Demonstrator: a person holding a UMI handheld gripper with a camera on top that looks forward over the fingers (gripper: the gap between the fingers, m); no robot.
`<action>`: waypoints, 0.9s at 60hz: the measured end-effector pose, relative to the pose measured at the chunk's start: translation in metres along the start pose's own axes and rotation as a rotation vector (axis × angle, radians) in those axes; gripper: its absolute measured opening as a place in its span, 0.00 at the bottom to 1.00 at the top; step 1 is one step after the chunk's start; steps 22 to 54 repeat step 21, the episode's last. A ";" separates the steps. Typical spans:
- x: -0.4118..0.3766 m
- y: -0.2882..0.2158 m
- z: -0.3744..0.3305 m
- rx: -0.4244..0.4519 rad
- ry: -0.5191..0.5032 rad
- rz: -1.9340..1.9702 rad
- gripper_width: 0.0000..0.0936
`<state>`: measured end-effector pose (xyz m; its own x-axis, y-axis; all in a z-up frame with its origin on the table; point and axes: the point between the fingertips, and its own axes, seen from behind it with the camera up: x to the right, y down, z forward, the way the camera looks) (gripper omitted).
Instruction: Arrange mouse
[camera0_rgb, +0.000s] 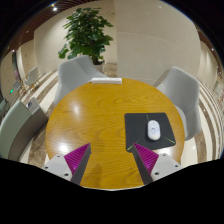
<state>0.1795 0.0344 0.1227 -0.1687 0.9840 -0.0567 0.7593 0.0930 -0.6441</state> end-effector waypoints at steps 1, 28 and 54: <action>-0.006 0.001 -0.003 0.001 -0.003 -0.006 0.92; -0.044 0.021 -0.010 -0.031 0.011 -0.036 0.92; -0.044 0.021 -0.010 -0.031 0.011 -0.036 0.92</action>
